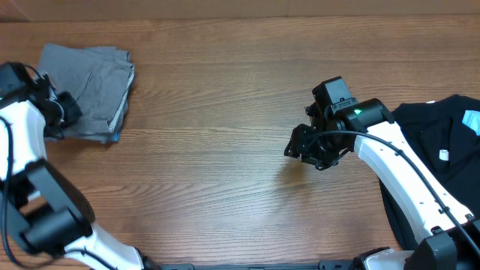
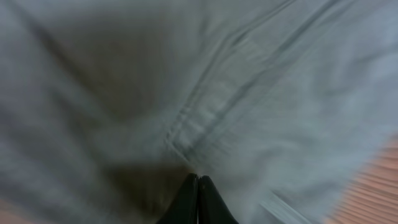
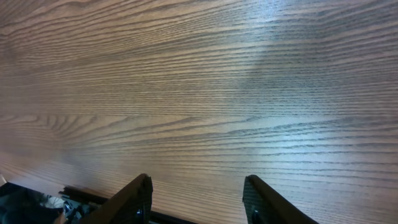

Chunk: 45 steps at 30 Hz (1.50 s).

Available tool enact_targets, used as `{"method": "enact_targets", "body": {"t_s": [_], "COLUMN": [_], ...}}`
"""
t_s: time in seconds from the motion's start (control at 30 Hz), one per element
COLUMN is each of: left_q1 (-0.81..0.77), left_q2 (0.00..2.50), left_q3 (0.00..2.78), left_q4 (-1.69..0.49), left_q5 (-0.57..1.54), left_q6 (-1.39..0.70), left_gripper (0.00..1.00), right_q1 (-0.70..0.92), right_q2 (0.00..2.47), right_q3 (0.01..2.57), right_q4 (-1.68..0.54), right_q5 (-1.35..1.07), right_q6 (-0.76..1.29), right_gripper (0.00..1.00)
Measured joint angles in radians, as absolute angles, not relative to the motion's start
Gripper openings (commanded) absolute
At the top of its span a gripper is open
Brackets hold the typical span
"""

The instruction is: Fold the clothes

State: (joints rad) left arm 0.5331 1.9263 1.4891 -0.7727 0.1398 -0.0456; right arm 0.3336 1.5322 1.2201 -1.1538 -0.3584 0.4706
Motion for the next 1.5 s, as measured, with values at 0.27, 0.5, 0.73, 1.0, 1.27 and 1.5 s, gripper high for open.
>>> {"method": "enact_targets", "body": {"t_s": [0.27,0.5,0.73,1.0,1.27,1.5], "left_q1": [0.539,0.539,0.471,0.314,0.302,0.302], "left_q2": [2.005,1.885,1.483,1.08,0.974,0.973], "left_q3": [1.504,1.601,1.734,1.755,1.755,1.737], "left_q4": [-0.795,-0.994,-1.114,-1.32,-1.6,-1.683], "left_q5": [0.138,0.225,0.407,0.414,0.385,0.319], "left_q6": [-0.051,-0.047,0.065,0.117,0.129,0.131], "left_gripper": [0.1,0.24,0.59,1.0,1.0,1.0], "right_q1": [0.334,0.334,0.334,0.334,0.334,0.334], "right_q2": [1.532,1.526,1.441,1.182,0.921,0.882], "right_q3": [1.22,1.22,1.265,1.499,1.527,1.528], "right_q4": [-1.169,-1.155,-1.172,-1.179,-1.236,-1.308], "right_q5": [-0.358,-0.358,-0.355,-0.34,-0.277,-0.167], "right_q6": [0.471,0.467,0.444,0.426,0.412,0.418], "right_gripper": [0.51,0.52,0.53,0.71,1.0,1.0]}}
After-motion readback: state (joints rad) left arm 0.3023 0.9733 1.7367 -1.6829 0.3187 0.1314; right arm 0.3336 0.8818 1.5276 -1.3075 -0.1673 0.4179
